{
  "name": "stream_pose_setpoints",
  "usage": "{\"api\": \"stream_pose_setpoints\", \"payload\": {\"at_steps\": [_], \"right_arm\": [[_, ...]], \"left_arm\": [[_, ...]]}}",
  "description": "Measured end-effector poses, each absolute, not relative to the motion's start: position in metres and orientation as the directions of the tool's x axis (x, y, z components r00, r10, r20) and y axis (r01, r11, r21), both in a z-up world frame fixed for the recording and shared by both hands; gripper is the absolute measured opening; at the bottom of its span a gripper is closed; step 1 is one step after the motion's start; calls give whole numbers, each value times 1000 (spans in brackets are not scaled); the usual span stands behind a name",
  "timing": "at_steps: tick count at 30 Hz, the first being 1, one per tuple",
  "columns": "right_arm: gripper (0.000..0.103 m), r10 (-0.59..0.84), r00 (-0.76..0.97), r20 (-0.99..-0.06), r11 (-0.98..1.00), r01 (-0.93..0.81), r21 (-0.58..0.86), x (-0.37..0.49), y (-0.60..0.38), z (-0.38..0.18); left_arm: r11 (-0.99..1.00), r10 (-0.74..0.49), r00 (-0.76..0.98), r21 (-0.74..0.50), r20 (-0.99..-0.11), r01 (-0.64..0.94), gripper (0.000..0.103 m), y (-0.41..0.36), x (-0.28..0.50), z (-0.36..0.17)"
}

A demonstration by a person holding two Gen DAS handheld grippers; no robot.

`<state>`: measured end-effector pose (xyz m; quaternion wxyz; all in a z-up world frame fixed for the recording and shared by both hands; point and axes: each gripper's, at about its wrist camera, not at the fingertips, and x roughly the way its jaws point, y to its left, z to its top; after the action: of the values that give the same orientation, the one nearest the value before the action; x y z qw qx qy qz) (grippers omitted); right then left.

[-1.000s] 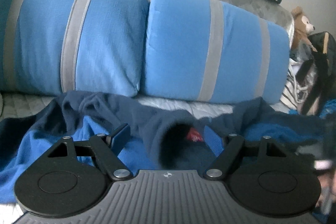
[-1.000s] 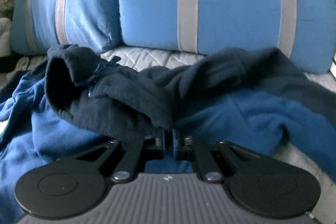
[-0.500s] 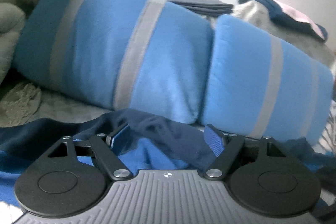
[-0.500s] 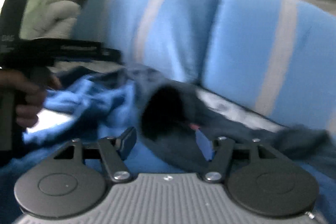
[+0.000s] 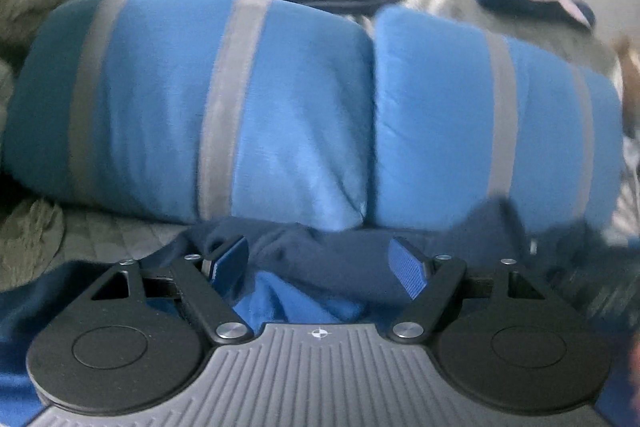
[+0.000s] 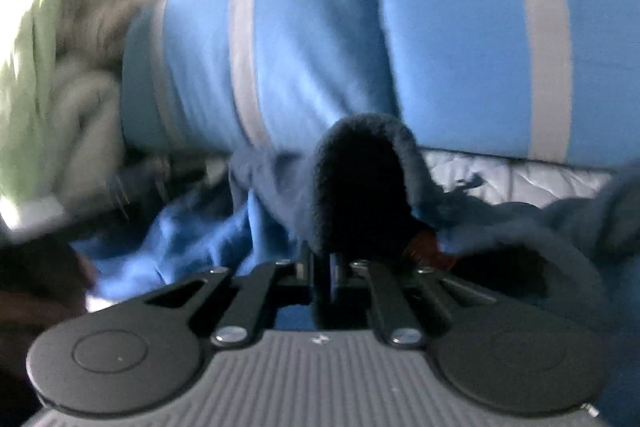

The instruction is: Fold clothes

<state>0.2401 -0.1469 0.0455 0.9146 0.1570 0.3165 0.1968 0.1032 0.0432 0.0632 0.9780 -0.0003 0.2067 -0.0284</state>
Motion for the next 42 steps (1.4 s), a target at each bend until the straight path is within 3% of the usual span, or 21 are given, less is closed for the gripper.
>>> {"api": "stream_pose_setpoints", "payload": {"at_steps": [5, 11, 15, 23, 25, 26, 27, 29, 32, 36, 38, 42], "right_arm": [[7, 529, 714, -458, 810, -265, 523, 227, -176, 61], [7, 547, 689, -475, 815, -310, 489, 213, -174, 66], [7, 545, 666, -509, 831, -348, 434, 204, -167, 65], [7, 550, 621, -558, 835, -414, 362, 192, -154, 61], [8, 559, 617, -555, 829, -425, 363, 192, -154, 59], [14, 567, 617, -546, 824, -435, 364, 191, -155, 59], [16, 579, 616, -534, 815, -444, 372, 191, -157, 60], [52, 608, 639, -471, 792, -447, 415, 192, -174, 68], [82, 544, 758, -359, 811, -366, 456, 191, -213, 82], [84, 229, 918, -325, 932, -110, 346, 186, -259, 87], [85, 54, 915, -399, 966, 53, 252, 192, -269, 75], [85, -97, 845, -527, 979, 177, 104, 209, -272, 50]], "left_arm": [[965, -131, 899, 155, -418, 213, 77, 11, 102, 48], [723, -126, 948, 627, -291, 289, 77, -40, 72, 26], [545, -105, 955, 788, -276, 288, 75, -58, 65, 1], [346, -87, 962, 898, -258, 272, 23, -75, 58, -33], [322, -75, 966, 911, -247, 258, 18, -76, 58, -41], [332, -72, 966, 907, -248, 258, 17, -75, 58, -41], [353, -69, 966, 899, -251, 259, 16, -73, 59, -38], [423, -61, 964, 868, -260, 261, 16, -70, 62, -29], [576, -51, 951, 769, -304, 276, 15, -60, 72, -9], [813, -50, 907, 510, -418, 280, 14, -35, 97, 16], [921, -82, 859, 291, -505, 259, 14, -14, 112, 24], [977, -210, 754, -172, -622, 129, 14, 35, 139, 24]]}}
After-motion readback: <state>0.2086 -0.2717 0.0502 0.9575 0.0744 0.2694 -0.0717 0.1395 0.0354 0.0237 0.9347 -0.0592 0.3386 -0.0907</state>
